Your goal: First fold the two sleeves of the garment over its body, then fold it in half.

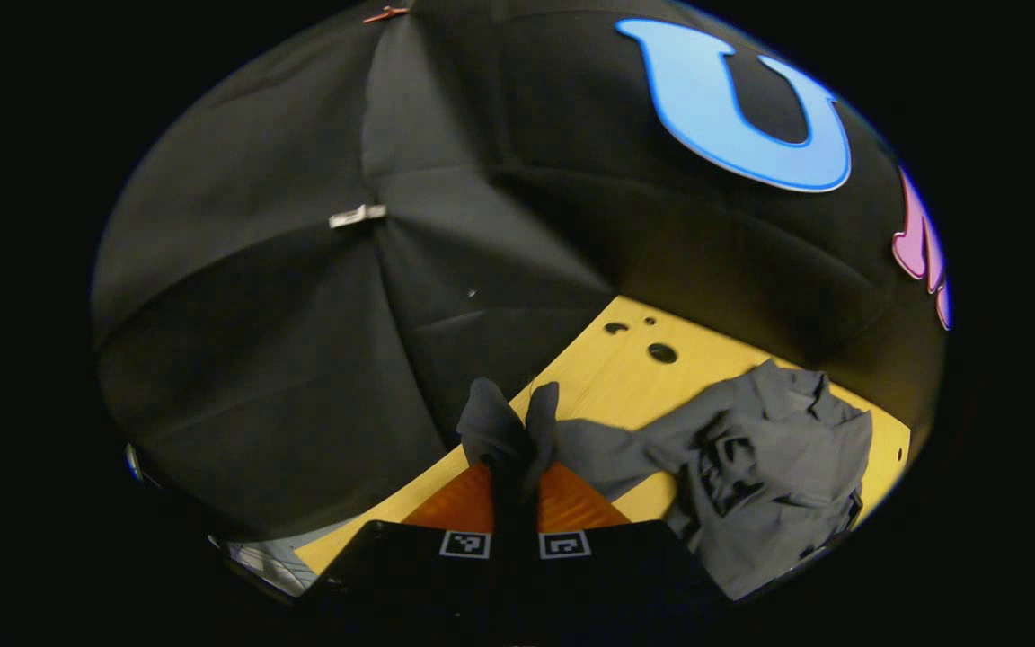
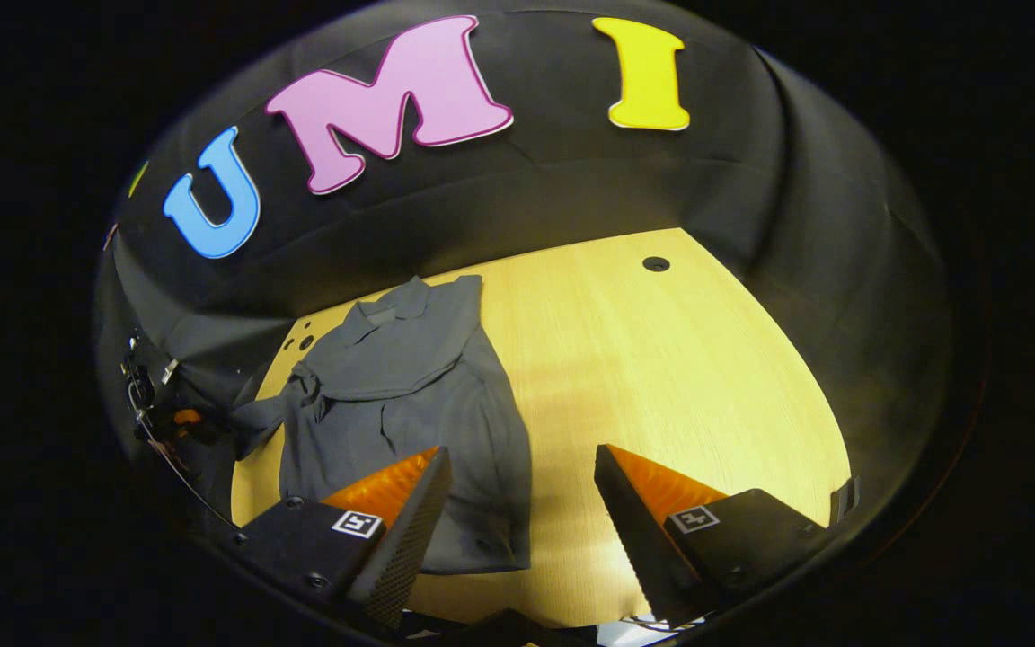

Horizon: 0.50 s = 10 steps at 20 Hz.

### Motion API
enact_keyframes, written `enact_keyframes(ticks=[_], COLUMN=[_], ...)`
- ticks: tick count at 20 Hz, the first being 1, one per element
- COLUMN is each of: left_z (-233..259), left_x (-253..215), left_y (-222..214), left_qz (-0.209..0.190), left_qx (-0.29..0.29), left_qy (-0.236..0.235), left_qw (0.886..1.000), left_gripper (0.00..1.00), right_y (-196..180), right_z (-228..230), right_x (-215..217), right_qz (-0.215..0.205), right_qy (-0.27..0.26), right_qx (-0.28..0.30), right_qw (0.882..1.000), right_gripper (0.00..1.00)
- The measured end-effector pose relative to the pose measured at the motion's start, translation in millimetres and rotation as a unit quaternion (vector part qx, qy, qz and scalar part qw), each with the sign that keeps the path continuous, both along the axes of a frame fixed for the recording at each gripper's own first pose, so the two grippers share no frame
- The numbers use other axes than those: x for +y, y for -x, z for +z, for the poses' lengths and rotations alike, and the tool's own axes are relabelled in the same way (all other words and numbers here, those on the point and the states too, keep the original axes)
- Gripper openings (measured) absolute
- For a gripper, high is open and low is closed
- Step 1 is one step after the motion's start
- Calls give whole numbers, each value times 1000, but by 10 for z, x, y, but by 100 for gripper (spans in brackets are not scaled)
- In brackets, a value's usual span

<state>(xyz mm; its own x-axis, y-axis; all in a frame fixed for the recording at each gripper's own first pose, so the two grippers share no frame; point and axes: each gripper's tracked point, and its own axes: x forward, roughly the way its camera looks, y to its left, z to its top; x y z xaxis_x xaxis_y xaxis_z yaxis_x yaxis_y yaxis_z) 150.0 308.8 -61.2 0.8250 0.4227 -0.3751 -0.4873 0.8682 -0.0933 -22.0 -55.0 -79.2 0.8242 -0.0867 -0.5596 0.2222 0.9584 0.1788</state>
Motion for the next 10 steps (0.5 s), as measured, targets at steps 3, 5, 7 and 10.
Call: enact_keyframes(ticks=[3, 5, 7, 10], left_z=[204, 253, 268, 273], left_x=[-442, -815, -1226, -1843], left_y=[-302, -425, -578, -817], left_qz=[-49, -89, -126, -177], left_qx=[-3, -1, -1, 4], left_qy=[-36, -46, -44, -58], left_qw=[998, 995, 991, 982], left_gripper=[5, 8, 5, 5], right_y=[78, 97, 111, 135], right_z=[0, 36, 58, 60], right_x=[-172, -222, -250, -283], right_qz=[-25, -36, -42, -44], right_qy=[2, 5, 6, 10], right_qx=[-10, -21, -29, -33], right_qw=[1000, 999, 999, 998], right_gripper=[99, 99, 99, 99])
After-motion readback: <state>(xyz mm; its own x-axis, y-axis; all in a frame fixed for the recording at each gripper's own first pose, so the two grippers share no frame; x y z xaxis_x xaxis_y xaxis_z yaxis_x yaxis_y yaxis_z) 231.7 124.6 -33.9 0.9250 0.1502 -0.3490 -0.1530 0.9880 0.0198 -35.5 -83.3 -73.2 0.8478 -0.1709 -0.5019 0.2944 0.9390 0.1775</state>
